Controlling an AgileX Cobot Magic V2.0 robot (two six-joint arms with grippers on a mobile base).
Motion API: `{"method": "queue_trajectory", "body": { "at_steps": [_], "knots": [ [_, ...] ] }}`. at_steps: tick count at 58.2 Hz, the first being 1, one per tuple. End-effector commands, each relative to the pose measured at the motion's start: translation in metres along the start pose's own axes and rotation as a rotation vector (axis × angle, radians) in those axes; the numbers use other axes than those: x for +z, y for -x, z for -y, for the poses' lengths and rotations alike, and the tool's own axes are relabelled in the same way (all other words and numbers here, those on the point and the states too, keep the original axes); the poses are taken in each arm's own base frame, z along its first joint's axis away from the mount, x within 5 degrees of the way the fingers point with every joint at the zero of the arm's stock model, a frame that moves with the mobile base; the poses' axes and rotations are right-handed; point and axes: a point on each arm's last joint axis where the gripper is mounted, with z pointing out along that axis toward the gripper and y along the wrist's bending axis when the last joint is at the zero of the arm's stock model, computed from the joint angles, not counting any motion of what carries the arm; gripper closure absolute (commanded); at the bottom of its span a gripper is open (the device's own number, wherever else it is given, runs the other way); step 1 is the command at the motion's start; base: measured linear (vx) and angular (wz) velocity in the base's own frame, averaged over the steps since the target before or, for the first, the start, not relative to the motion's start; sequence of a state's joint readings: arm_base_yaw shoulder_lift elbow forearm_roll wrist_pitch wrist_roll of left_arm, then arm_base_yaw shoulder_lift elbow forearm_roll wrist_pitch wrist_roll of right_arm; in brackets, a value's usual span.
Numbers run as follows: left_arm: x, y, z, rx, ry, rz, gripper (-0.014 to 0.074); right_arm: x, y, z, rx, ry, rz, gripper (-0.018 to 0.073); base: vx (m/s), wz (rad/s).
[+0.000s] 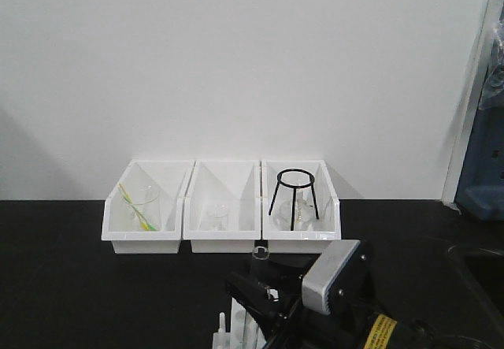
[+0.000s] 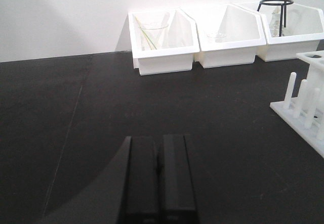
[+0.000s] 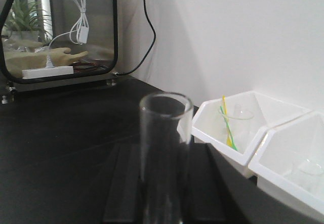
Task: Flip and reinsert test tube from rack
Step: 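Lower the flipped test tube back into its rack hole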
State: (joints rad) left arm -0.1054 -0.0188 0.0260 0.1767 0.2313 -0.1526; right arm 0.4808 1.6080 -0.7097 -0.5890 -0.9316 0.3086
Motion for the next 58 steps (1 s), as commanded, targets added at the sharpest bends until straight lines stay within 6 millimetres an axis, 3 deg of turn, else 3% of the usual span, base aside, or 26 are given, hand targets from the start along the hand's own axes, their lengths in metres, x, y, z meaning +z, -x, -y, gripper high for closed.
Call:
{"method": "queue_trajectory", "body": {
  "at_steps": [1,41,50,58],
  "knots": [
    [-0.001,0.009,0.001,-0.013,-0.013,0.090,0.0602,0.007,0.027,0.002,-0.061,0.041,0.122,0.0566,0.00,0.00],
    [-0.001,0.009,0.001,-0.013,-0.013,0.090,0.0602,0.029,-0.036,0.007,0.033,0.068,-0.009,0.0554,0.00,0.00],
    [-0.001,0.009,0.001,-0.013,-0.013,0.090,0.0602,0.030,-0.040,0.007,0.036,0.066,-0.023,0.0473,0.00,0.00],
    [-0.001,0.009,0.001,-0.013,-0.013,0.090,0.0602,0.029,-0.041,0.007,0.038,0.065,-0.031,0.0349,0.00,0.00]
  ]
}}
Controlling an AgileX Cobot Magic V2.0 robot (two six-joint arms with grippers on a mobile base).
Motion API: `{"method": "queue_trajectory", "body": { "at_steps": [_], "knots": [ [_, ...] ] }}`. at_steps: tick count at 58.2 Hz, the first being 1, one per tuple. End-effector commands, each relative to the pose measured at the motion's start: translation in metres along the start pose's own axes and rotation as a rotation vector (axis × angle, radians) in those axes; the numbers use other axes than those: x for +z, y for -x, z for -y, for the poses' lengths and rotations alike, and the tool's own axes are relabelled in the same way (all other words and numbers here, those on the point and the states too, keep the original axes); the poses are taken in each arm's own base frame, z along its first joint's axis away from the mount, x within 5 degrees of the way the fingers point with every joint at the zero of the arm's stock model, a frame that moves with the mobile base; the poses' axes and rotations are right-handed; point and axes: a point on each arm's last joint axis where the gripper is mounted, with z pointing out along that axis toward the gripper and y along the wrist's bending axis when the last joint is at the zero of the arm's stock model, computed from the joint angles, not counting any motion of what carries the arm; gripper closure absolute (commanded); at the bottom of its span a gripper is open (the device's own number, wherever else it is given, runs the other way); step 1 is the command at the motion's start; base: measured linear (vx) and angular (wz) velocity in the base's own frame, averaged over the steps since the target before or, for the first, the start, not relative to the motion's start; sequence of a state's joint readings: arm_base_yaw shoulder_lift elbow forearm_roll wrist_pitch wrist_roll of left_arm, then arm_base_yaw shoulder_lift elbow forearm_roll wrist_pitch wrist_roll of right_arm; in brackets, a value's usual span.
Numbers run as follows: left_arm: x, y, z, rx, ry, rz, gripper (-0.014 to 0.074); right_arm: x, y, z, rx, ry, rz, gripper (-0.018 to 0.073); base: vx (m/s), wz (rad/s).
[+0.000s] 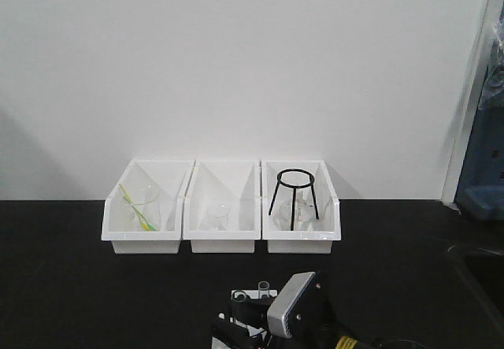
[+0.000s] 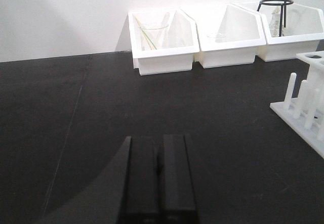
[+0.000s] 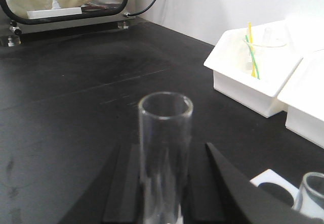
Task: Flip and reinsert test tube from rack
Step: 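Lower the flipped test tube back into its rack hole, then open the right gripper and lift it away from the tube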
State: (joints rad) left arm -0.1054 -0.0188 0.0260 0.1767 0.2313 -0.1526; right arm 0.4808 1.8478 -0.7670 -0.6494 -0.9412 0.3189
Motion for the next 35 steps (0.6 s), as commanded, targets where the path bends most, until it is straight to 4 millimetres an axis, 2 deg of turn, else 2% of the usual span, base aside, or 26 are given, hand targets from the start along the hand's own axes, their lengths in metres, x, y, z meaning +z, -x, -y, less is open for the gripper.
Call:
{"method": "queue_trajectory", "body": {
  "at_steps": [1,14,21,28,35],
  "knots": [
    [-0.001,0.009,0.001,-0.013,-0.013,0.090,0.0602,-0.001,0.027,0.002,-0.026,0.003,0.133,0.0334,0.00,0.00],
    [-0.001,0.009,0.001,-0.013,-0.013,0.090,0.0602,-0.002,0.031,0.001,-0.030,0.010,0.160,0.0115,0.00,0.00],
    [-0.001,0.009,0.001,-0.013,-0.013,0.090,0.0602,-0.007,0.044,0.000,-0.038,0.000,0.174,0.0060,0.00,0.00],
    [-0.001,0.009,0.001,-0.013,-0.013,0.090,0.0602,-0.020,0.069,-0.002,-0.043,-0.025,0.197,0.0069,0.00,0.00],
    [-0.001,0.009,0.001,-0.013,-0.013,0.090,0.0602,-0.044,0.105,-0.007,-0.025,-0.083,0.197,0.0172,0.00,0.00]
  ]
}}
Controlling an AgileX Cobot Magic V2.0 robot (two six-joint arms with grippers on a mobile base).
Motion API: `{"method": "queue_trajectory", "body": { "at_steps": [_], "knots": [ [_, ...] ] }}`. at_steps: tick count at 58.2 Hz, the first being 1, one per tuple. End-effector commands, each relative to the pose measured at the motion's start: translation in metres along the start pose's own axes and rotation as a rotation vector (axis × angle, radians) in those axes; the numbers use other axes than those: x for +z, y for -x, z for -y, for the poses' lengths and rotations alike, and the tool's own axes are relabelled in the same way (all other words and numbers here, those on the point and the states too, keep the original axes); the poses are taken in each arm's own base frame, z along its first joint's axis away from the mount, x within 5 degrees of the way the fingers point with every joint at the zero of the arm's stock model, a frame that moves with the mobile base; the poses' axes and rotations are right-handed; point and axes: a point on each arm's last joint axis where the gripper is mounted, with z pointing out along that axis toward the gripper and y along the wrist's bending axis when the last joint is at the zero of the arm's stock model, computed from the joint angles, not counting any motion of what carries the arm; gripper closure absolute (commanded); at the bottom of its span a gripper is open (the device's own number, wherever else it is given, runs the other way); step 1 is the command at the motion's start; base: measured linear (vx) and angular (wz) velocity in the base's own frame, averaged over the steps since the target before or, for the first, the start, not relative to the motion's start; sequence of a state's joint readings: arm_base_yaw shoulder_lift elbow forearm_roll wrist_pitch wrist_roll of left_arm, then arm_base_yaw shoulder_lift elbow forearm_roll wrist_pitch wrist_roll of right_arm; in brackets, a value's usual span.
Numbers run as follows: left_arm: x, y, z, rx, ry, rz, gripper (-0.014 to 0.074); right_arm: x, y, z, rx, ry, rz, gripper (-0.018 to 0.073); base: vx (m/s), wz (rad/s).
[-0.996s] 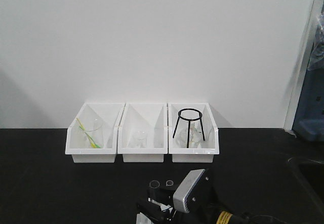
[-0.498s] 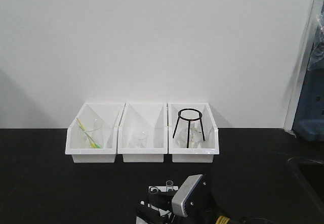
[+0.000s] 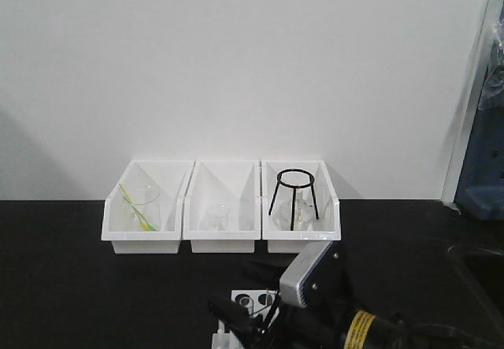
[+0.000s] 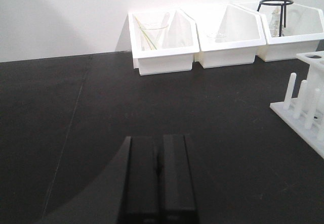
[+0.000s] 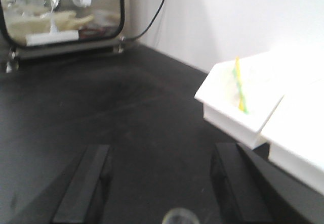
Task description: Flip and reinsert test tube from rack
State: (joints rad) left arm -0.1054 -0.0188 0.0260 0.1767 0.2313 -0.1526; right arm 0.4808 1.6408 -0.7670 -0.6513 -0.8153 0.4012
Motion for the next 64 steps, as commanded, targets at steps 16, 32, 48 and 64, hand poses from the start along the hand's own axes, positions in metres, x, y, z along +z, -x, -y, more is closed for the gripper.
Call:
{"method": "queue_trajectory", "body": {
  "at_steps": [16,32,48,64],
  "knots": [
    [-0.001,0.009,0.001,-0.013,-0.013,0.090,0.0602,-0.092,0.106,-0.013,0.030,-0.251,0.024,0.0575,0.00,0.00],
    [-0.001,0.009,0.001,-0.013,-0.013,0.090,0.0602,-0.171,0.066,-0.050,0.053,-0.296,0.011,0.0573,0.00,0.00],
    [-0.001,0.009,0.001,-0.013,-0.013,0.090,0.0602,-0.208,0.024,-0.072,0.040,-0.295,0.030,0.0573,0.00,0.00],
    [-0.001,0.009,0.001,-0.013,-0.013,0.090,0.0602,-0.213,0.000,-0.071,0.036,-0.346,-0.070,0.0573,0.00,0.00]
  ]
}}
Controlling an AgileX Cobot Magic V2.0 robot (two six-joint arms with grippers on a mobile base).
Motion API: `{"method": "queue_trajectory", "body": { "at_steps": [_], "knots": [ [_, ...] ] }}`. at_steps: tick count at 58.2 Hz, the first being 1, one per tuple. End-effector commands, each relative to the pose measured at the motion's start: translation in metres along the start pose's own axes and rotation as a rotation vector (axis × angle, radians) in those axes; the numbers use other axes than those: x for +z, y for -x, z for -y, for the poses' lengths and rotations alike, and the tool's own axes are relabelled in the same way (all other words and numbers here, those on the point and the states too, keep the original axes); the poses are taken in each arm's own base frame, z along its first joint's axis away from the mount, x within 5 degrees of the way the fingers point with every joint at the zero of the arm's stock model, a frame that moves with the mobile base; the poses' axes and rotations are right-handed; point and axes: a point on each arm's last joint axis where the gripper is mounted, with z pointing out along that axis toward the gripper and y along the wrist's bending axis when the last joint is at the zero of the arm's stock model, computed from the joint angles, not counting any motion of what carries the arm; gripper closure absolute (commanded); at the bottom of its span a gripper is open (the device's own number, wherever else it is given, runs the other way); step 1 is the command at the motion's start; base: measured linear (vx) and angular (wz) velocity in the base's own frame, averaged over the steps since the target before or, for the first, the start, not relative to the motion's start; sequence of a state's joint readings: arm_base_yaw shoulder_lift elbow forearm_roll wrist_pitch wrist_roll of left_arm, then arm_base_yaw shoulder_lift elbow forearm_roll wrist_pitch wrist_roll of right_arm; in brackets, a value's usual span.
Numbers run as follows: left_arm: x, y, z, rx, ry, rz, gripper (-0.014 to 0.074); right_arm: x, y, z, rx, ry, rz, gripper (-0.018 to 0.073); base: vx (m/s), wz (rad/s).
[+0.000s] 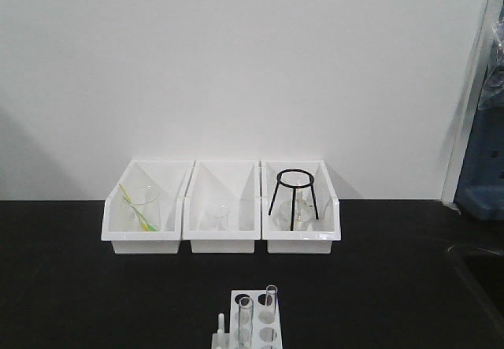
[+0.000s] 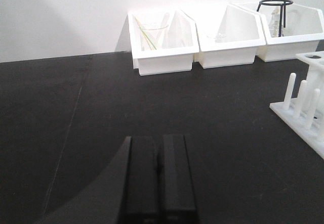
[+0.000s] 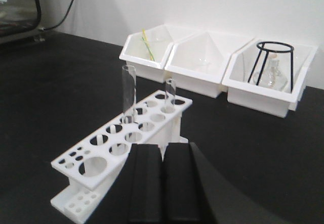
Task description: Flip and reinsert test tube from rack
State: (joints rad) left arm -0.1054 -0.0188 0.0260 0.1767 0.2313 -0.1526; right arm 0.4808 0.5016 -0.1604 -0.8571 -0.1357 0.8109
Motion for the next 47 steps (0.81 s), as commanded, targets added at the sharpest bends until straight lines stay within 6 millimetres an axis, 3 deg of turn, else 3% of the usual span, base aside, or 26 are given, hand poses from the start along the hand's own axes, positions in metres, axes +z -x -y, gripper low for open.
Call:
{"method": "queue_trajectory", "body": {
  "at_steps": [1,5,11,30,38,47],
  "knots": [
    [-0.001,0.009,0.001,-0.013,-0.013,0.090,0.0602,0.000,0.010,0.000,-0.018,-0.001,0.029,0.0573,0.00,0.00],
    [-0.001,0.009,0.001,-0.013,-0.013,0.090,0.0602,0.000,0.009,0.002,0.034,-0.018,0.021,0.0573,0.00,0.00],
    [-0.001,0.009,0.001,-0.013,-0.013,0.090,0.0602,0.000,0.009,0.005,0.256,-0.052,0.026,0.0573,0.00,0.00],
    [-0.001,0.009,0.001,-0.013,-0.013,0.090,0.0602,0.000,0.007,0.009,0.003,-0.091,0.002,0.0573,0.00,0.00],
    [-0.001,0.009,0.001,-0.013,-0.013,0.090,0.0602,-0.010,0.000,0.009,0.015,-0.114,0.041,0.0571,0.00,0.00],
    [-0.001,0.009,0.001,-0.013,-0.013,0.090,0.0602,-0.031,-0.030,0.023,0.150,-0.331,0.119,0.0570,0.00,0.00]
  ]
}}
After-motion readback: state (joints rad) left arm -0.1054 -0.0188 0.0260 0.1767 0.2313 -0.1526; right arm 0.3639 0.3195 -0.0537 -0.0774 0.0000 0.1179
